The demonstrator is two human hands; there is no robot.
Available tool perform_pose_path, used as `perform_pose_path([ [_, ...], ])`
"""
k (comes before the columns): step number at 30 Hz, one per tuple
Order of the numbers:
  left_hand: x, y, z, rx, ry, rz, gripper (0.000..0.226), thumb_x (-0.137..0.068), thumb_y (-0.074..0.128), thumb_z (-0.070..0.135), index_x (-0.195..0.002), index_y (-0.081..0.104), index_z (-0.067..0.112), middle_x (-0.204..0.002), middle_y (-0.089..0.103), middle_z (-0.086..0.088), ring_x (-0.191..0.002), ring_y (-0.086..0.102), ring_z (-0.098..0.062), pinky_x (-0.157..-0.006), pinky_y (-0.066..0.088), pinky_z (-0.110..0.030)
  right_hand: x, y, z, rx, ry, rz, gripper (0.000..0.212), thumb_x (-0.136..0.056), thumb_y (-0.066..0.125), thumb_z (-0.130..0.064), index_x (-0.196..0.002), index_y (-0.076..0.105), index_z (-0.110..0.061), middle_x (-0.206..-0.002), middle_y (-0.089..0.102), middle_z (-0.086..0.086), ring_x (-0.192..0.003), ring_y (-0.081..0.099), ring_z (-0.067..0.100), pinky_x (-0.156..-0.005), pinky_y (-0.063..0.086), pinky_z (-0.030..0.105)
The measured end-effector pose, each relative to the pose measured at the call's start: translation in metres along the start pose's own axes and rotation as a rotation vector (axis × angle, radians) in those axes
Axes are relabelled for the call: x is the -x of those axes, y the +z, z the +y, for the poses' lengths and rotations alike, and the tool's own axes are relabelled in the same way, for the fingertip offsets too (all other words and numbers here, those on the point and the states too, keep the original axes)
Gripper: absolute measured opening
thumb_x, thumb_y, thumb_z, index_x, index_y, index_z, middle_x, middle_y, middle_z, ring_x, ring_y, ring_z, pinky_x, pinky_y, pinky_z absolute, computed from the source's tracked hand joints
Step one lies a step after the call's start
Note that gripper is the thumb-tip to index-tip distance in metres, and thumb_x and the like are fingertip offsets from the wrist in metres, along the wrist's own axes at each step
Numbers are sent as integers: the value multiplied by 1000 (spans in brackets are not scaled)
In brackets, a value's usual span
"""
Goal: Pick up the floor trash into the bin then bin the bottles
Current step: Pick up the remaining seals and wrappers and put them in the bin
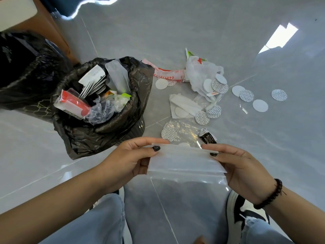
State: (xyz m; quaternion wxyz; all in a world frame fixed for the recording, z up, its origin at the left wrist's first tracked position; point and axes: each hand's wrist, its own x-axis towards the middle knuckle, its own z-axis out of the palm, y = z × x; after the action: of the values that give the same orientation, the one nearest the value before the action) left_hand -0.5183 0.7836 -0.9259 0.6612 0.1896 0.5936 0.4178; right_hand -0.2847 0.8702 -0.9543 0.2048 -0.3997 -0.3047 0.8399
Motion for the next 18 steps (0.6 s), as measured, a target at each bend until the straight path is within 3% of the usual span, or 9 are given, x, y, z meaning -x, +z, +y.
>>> perform_pose_path([
  [3,-2,0,0,-9,0,7,35,-88,45,-8,-82,77,7,-63,68,-9,-55,65,-14,-50,52,-22,1,-3,-3,-6,5,-10,26,-62,54,0,-74,76,-1,-74,70,16,-60,66,21,-52,56,29],
  [6,-4,-4,-3,-62,-2,11,28,-68,54,9,-83,78,8,-83,67,-21,-76,62,-30,-61,54,-31,2,-1,-5,167,-73,30,24,-61,80,-19,-77,76,-1,-74,72,11,-60,66,16,-50,53,26],
  [7,-4,-4,-3,-106,10,20,27,-65,59,12,-84,79,12,-85,65,-21,-80,59,-31,-64,54,-31,2,-2,-3,250,-119,50,20,-67,82,-17,-79,76,-3,-72,71,8,-57,64,13,-48,51,22],
  [8,-4,-3,-4,-158,30,39,23,-66,66,12,-85,79,16,-84,63,-19,-81,57,-29,-64,54,-30,2,0,-3,299,-156,75,9,-76,75,-6,-85,74,-4,-65,67,4,-52,60,10,-47,48,19],
  [10,-6,-3,-6,-229,80,73,26,-79,71,1,-92,77,23,-84,64,-22,-81,59,-27,-66,54,-30,1,0,-1,355,-172,73,28,-80,61,12,-100,68,-6,-55,57,1,-48,56,9,-47,48,19],
  [12,-6,-3,-5,-239,99,73,41,-85,62,-7,-102,71,29,-89,66,-28,-83,62,-28,-72,54,-35,0,2,-2,372,-168,83,31,-79,60,13,-105,66,-4,-61,59,7,-52,60,13,-49,51,21],
  [14,-6,-4,-5,-244,92,73,40,-86,60,-8,-99,72,28,-88,67,-26,-81,62,-27,-73,54,-37,1,5,-2,388,-198,104,26,-79,61,13,-97,69,-3,-75,64,17,-58,63,18,-52,52,22],
  [18,-6,-1,-6,-248,69,117,23,-86,60,-6,-85,74,11,-75,71,-11,-68,62,-14,-58,53,-21,1,5,0,426,-268,127,31,-79,56,23,-80,75,-2,-87,67,10,-61,62,19,-53,49,19],
])
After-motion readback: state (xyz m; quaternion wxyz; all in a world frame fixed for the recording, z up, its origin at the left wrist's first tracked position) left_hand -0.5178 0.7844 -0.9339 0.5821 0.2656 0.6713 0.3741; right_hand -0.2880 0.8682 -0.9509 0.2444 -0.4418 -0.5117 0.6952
